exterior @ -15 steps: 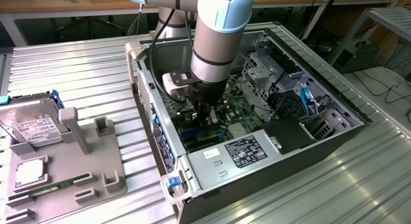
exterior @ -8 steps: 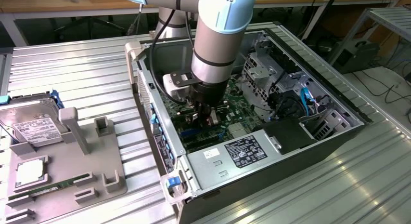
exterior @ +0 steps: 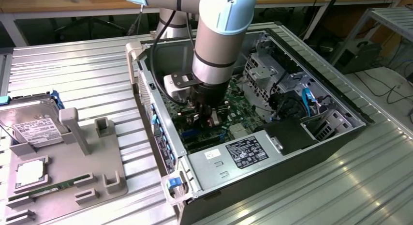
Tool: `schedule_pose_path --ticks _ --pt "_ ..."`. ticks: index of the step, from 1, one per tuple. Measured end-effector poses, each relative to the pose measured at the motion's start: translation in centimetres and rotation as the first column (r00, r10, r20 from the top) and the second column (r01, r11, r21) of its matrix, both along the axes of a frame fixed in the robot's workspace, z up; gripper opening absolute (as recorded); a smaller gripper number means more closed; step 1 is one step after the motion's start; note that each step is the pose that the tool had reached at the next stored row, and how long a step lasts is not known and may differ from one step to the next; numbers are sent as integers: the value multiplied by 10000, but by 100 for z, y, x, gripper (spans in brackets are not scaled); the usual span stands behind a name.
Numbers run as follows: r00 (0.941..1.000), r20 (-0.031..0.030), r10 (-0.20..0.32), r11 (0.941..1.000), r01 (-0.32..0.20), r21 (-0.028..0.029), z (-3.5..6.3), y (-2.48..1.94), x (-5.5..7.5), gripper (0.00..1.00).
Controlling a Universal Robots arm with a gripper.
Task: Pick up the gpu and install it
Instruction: 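Insert the gpu into the slot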
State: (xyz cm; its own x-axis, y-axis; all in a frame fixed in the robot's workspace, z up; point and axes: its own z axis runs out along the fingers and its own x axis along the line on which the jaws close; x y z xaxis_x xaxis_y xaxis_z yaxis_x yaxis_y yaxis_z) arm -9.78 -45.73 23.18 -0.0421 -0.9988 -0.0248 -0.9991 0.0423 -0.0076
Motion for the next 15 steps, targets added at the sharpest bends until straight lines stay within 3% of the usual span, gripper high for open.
schedule_pose_path --ticks 15 --pt "10000 -1 -1 10000 1 5 -51 0 0 29"
